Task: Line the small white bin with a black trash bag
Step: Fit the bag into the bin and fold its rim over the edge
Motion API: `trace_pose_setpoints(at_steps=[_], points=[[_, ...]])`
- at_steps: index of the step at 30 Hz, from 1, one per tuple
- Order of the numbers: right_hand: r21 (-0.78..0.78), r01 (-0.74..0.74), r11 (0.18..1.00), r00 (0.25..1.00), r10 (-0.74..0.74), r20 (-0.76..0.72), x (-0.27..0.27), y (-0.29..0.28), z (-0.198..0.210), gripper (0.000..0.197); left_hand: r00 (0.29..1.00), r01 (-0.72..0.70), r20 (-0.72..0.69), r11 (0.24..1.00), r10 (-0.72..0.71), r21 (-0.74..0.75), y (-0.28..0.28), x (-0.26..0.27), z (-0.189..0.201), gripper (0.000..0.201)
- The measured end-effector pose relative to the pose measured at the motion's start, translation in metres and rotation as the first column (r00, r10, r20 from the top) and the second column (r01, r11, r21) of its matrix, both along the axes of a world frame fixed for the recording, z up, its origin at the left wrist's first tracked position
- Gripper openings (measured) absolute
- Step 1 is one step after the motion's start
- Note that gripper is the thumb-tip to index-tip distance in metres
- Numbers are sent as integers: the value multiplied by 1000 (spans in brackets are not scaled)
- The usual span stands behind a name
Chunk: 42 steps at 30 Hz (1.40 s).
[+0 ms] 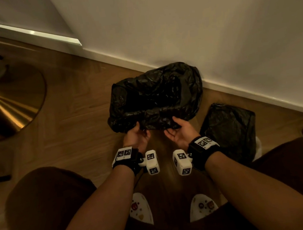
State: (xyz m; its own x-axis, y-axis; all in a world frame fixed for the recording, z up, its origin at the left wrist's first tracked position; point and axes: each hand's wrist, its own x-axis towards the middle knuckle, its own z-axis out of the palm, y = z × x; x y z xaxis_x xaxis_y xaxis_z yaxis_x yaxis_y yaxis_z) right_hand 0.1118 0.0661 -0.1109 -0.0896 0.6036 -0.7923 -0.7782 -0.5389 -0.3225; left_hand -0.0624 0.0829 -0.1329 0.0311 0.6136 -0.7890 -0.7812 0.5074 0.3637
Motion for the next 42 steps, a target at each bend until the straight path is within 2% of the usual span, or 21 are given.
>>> trace_pose_setpoints(at_steps=[2,6,8,11,14,16,18,19,21,24,27,29,32,37,42], points=[[-10,59,998,998,-59,-26,4,-1,0,28,1000,8,-4,1000,-8,-19,-5,-2,-4,34],[30,56,998,996,-54,-74,7,0,5,56,998,49,-41,994,-53,-95,-11,-7,-6,22],[48,30,998,997,-26,-78,6,1,8,59,998,48,-22,993,-51,-112,-9,-6,-2,10],[34,50,998,998,-48,-39,5,5,9,54,999,35,40,993,-31,-115,-5,-7,6,13],[18,82,996,996,-82,32,6,6,3,44,992,39,122,998,-33,-44,-9,-11,13,6],[-14,60,998,996,-59,62,7,5,0,33,983,46,176,999,-50,29,-12,-15,16,24],[-99,-9,995,991,21,129,7,5,-1,17,979,27,202,999,-36,45,-12,-17,17,31],[-151,-37,988,986,61,157,7,4,-1,16,979,6,204,999,-13,37,-11,-17,17,32],[-214,-60,975,983,95,159,8,2,-4,28,982,-41,183,999,37,22,-8,-16,16,34],[-206,29,978,997,-13,78,11,3,-4,38,978,-109,181,994,105,14,-4,-17,14,37],[-186,195,963,981,-193,29,15,11,7,23,973,-154,174,988,154,-13,-1,-18,15,30],[-160,255,953,966,-257,9,19,15,14,17,980,-141,136,990,144,-28,-1,-18,15,23],[-169,246,955,969,-246,21,18,19,18,19,996,-63,65,998,64,-25,2,-18,15,15],[-161,156,975,987,-147,64,13,20,11,29,1000,21,-13,999,-21,-50,5,-16,11,21],[-51,165,985,986,-165,-14,23,13,11,49,995,-58,-84,993,50,-101,10,-18,15,21]])
